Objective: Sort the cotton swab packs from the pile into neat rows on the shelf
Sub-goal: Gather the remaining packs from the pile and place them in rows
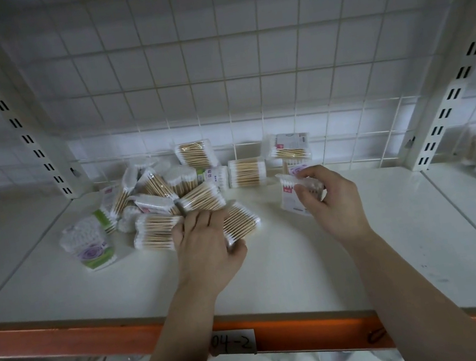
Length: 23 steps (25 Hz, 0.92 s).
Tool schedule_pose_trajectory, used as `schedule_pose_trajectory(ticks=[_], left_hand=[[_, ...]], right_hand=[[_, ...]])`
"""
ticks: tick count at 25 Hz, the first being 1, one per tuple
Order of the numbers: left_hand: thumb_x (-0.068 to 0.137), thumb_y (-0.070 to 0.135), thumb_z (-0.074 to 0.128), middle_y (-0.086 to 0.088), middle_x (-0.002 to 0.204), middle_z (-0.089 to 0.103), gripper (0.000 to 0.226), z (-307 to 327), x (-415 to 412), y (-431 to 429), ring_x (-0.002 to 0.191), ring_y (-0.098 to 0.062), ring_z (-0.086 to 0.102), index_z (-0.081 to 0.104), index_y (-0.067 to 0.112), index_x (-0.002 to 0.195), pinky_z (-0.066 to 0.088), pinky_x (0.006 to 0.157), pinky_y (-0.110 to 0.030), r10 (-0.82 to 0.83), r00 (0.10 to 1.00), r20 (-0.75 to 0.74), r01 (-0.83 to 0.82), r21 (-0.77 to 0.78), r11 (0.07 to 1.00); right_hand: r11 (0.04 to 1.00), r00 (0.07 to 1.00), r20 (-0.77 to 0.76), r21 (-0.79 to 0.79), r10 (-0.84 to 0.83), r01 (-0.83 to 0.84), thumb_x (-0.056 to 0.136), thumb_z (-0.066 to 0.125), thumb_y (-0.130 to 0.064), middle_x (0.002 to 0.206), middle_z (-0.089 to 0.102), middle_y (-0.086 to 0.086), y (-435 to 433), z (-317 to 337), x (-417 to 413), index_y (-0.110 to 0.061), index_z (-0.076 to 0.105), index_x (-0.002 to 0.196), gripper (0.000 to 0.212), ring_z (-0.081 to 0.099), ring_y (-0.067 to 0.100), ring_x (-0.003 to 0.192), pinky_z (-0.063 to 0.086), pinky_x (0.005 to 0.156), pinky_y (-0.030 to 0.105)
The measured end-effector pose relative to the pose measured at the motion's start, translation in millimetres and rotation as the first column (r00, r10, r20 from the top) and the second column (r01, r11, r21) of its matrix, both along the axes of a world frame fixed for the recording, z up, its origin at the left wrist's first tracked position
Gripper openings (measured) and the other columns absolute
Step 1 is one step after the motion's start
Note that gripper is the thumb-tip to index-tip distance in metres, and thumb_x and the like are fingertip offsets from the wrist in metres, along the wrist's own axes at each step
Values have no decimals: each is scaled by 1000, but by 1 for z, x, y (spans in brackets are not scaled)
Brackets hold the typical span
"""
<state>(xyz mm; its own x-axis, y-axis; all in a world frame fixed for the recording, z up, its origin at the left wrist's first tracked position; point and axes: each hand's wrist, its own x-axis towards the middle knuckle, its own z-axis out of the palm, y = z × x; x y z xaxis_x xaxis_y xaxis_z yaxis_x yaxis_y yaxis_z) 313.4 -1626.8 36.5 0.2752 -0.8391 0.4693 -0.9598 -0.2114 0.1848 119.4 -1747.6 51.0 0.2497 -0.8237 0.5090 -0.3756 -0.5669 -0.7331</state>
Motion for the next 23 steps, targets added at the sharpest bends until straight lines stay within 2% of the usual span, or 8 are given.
schedule_pose_trajectory(ticks=[3, 5, 7, 10, 13, 17, 19, 23], left_hand=[[61, 34, 54, 13, 107, 63, 54, 1, 0, 2, 112, -15, 42, 60, 30, 114, 19, 94, -34, -40, 999, -26, 40, 2, 999], [64, 33, 50, 13, 107, 65, 49, 0, 0, 2, 112, -14, 42, 63, 28, 111, 20, 95, -36, -68, 997, -23, 68, -13, 998], [72, 44, 41, 11, 105, 66, 47, 1, -2, 0, 111, -16, 43, 65, 25, 108, 23, 95, -37, -82, 996, -43, 81, -15, 997], [74, 65, 36, 9, 104, 64, 58, 3, -7, -2, 110, -20, 46, 63, 23, 104, 30, 92, -34, -79, 997, -25, 79, 10, 997], [65, 84, 40, 11, 108, 59, 73, 6, -10, -2, 110, -17, 42, 58, 26, 105, 33, 91, -29, -57, 998, -23, 59, 71, 996], [47, 94, 46, 15, 110, 50, 90, 10, -17, -1, 109, -13, 36, 50, 27, 107, 34, 92, -25, -32, 999, -27, 35, 138, 990], [45, 93, 49, 14, 109, 47, 92, 12, -20, -2, 108, -14, 33, 49, 26, 107, 35, 92, -25, -52, 997, -50, 59, 159, 986], [60, 73, 64, 14, 108, 48, 67, 16, -16, -3, 104, -15, 35, 48, 28, 107, 31, 83, -23, -138, 982, -129, 156, 142, 978]], right_hand=[[1000, 1000, -9, 9, 3, -3, 83, 56, -32, 102, 67, -8, -1, -1, 0, -24, 63, 106, 26, 61, 11, 86, 50, 70, 29], [1000, 1000, -12, 6, 3, -3, 82, 55, -32, 101, 67, -8, -1, -2, 0, -24, 63, 106, 26, 61, 11, 83, 48, 68, 27], [1000, 1000, -13, 5, 6, -6, 82, 55, -32, 102, 67, -8, -1, -1, 0, -24, 62, 106, 26, 61, 11, 85, 49, 69, 28], [1000, 1000, -22, 10, 6, -5, 83, 55, -32, 104, 66, -7, -1, -1, 0, -24, 62, 107, 27, 61, 11, 87, 50, 71, 29], [1000, 1000, -20, 9, 3, -3, 84, 56, -30, 102, 66, -7, -1, -1, 0, -24, 62, 107, 25, 60, 10, 84, 50, 69, 29], [1000, 1000, -12, 17, 21, -21, 83, 64, -31, 102, 66, -9, 1, -1, 1, -23, 61, 104, 22, 61, 10, 88, 49, 71, 26], [1000, 999, -39, 18, 25, -25, 81, 71, -33, 100, 66, -9, 1, 1, 2, -23, 59, 98, 23, 61, 11, 87, 48, 70, 26], [999, 999, -49, 47, 22, -20, 77, 76, -31, 92, 65, -12, 4, 13, -3, -28, 57, 91, 23, 58, 7, 80, 42, 65, 16]])
